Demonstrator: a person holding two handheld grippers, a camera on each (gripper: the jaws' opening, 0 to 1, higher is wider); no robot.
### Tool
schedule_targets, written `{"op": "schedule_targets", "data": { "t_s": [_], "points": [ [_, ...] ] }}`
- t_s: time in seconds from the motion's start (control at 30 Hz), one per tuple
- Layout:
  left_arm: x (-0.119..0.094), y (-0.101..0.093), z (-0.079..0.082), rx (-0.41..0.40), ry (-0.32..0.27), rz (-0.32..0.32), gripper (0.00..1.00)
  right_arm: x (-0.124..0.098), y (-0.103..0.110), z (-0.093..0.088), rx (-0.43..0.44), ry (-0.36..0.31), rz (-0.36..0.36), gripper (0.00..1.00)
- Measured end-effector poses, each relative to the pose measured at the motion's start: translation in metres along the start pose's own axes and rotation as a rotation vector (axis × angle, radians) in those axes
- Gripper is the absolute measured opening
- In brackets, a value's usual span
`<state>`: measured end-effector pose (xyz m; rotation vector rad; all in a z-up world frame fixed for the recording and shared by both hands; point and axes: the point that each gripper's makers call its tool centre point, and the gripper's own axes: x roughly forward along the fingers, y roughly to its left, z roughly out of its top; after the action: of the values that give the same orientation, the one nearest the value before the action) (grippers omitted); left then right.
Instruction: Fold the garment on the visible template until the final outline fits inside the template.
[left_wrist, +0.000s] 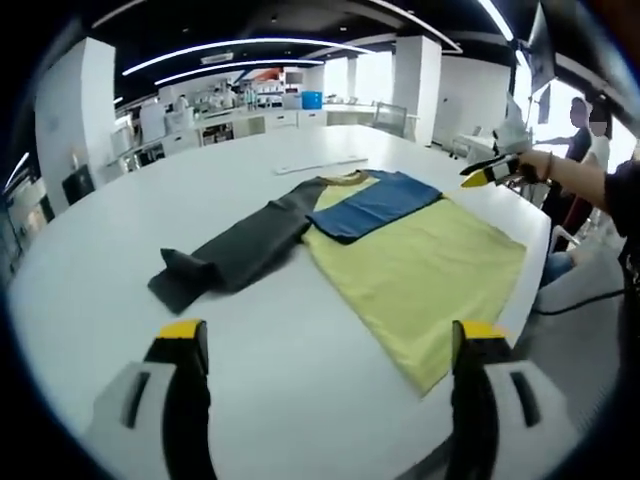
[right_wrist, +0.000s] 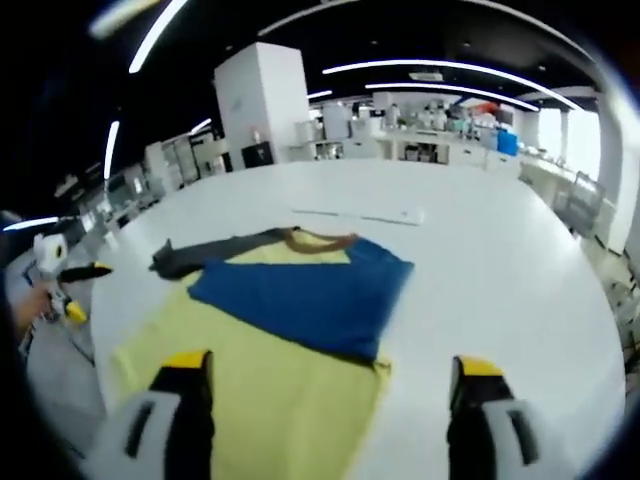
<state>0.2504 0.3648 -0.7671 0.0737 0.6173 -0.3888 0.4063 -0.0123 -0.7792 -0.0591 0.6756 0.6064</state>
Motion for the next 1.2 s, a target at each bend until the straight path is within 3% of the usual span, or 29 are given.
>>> {"op": "schedule_targets", "data": {
  "t_s": [0.27, 0.47, 0.6, 0.67, 0.7, 0.87, 0.97, 1.07, 1.1, 1.2],
  "points": [
    [-0.003, 0.036, 0.004, -0.103, -0.036, 0.074, 0.99, -0.028, 0.011, -0.005, 0.008, -0.025, 0.021, 1.0],
    [-0.002, 0.072, -0.001, -0.114, -0.018, 0.126, 0.95, -0.049, 0.019, -0.017, -0.042, -0.012, 0.017, 1.0],
    [0.001, 0.097, 0.002, -0.125, -0.038, 0.177, 0.91, -0.059, 0.021, -0.023, -0.042, -0.015, 0.009, 1.0],
    [0.003, 0.113, 0.003, -0.142, -0.048, 0.219, 0.86, -0.062, 0.021, -0.025, -0.049, -0.018, -0.002, 1.0],
    [0.003, 0.108, 0.006, -0.139, -0.055, 0.222, 0.84, -0.063, 0.021, -0.026, -0.052, -0.016, -0.008, 1.0],
    [0.008, 0.128, 0.013, -0.188, -0.113, 0.303, 0.68, -0.07, 0.017, -0.027, -0.074, -0.018, -0.043, 1.0],
    [0.014, 0.141, 0.013, -0.212, -0.123, 0.319, 0.56, -0.069, 0.017, -0.027, -0.072, -0.017, -0.042, 0.99],
    [0.02, 0.15, 0.01, -0.223, -0.111, 0.352, 0.5, -0.071, 0.015, -0.025, -0.075, -0.022, -0.048, 0.99],
    [0.028, 0.162, 0.007, -0.234, -0.103, 0.375, 0.47, -0.072, 0.015, -0.023, -0.08, -0.025, -0.05, 0.99],
    [0.034, 0.172, 0.003, -0.293, -0.108, 0.394, 0.43, -0.076, 0.016, -0.02, -0.084, -0.035, -0.047, 0.99]
  ]
}}
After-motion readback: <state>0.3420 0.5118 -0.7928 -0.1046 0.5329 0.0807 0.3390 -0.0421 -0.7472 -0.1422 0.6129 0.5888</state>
